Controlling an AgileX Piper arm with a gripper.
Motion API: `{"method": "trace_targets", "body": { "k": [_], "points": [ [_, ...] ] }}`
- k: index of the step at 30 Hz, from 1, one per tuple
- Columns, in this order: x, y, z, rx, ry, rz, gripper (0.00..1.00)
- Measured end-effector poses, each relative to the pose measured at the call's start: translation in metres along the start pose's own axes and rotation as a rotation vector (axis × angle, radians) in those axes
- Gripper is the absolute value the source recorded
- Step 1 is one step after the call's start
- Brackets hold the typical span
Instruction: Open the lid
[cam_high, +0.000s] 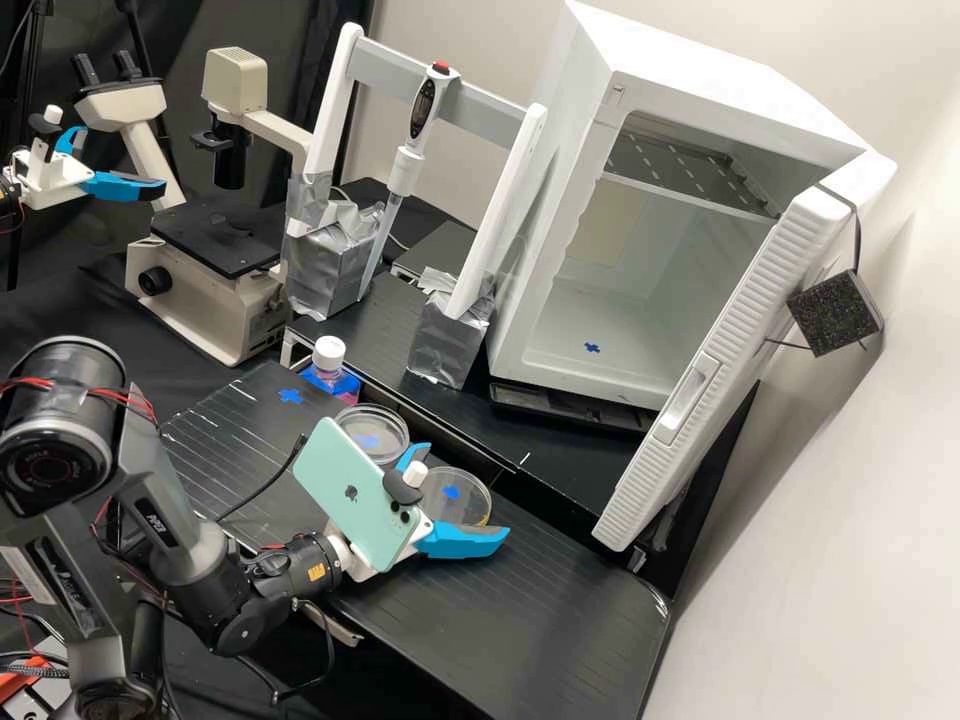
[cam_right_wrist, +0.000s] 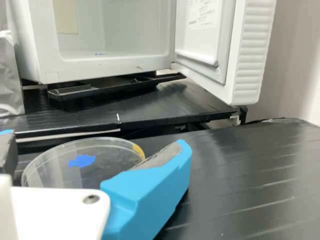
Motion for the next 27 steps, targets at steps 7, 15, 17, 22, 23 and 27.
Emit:
{"method": "trace_targets", "body": {
  "k": [7,15,17,22,23,27],
  "points": [
    [-0.005,0.009,-0.002,0.005,0.002,0.049,1.0],
    [-0.026,0.027,-0.037,0.063,0.176,0.155,1.0],
    [-0.032,0.026,-0.051,0.054,0.252,0.156,1.0],
    [-0.034,0.014,-0.076,0.083,0.412,0.103,1.0],
    [-0.032,0.01,-0.08,0.084,0.435,0.097,1.0],
    [-0.028,-0.003,-0.091,0.107,0.48,0.08,1.0]
  ]
}}
